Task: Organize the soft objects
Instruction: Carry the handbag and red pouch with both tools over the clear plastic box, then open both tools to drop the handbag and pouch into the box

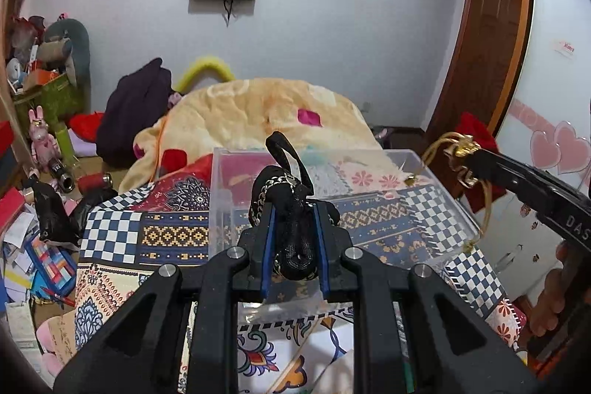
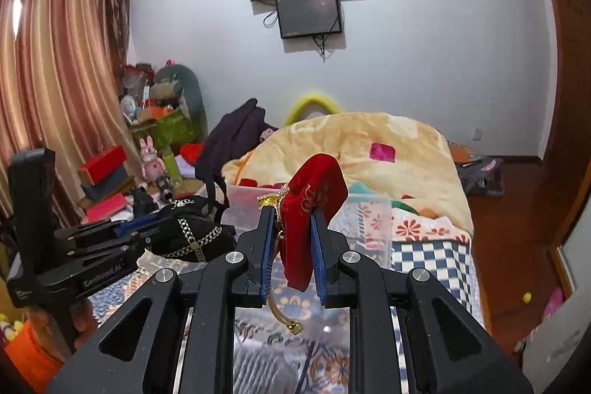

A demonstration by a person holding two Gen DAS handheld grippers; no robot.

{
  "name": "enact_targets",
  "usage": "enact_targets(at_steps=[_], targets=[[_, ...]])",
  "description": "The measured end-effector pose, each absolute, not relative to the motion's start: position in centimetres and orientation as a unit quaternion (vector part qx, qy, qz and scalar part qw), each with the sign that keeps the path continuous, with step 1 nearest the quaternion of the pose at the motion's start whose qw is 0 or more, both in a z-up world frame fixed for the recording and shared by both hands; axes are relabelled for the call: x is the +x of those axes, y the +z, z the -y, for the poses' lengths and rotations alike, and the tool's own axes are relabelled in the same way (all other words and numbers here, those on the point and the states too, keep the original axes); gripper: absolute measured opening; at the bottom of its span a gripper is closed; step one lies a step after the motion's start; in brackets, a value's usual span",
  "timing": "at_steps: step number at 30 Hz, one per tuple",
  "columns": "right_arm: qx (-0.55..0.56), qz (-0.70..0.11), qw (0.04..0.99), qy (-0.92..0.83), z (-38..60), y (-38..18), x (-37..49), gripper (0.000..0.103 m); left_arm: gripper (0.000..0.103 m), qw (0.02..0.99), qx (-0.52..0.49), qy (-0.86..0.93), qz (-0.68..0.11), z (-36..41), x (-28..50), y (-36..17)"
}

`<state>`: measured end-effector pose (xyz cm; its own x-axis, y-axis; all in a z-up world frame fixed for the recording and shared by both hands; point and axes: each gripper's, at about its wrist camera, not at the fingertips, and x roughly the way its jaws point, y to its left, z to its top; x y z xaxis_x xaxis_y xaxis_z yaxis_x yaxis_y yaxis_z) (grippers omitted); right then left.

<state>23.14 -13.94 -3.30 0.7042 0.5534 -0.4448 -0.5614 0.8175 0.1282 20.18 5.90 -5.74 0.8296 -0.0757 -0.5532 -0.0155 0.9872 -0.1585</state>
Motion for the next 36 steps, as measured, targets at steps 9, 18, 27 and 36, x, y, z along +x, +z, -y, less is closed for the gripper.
enact_targets(at_steps=[9, 18, 27, 36], targets=[[-0.053, -0.317, 0.899, 0.298, 10.5, -6.7, 26.9, 0.017, 0.019, 0.939, -0.050, -0.009, -0.339, -5.5, 23.0, -7.8], [-0.081, -0.368, 0.876, 0.301, 9.9, -8.6, 27.2, 0.023, 0.031, 0.936, -0.020, -0.004, -0.353, -4.8, 23.3, -8.7], [-0.081, -0.339, 0.885, 0.309, 11.0, -6.5, 25.2, 0.049, 0.047, 0.939, -0.015, -0.007, -0.344, -4.6, 21.5, -7.7], [-0.057, -0.287, 0.905, 0.309, 13.4, -3.9, 22.1, 0.066, 0.069, 0.953, -0.020, -0.009, -0.303, -4.6, 17.7, -5.1]])
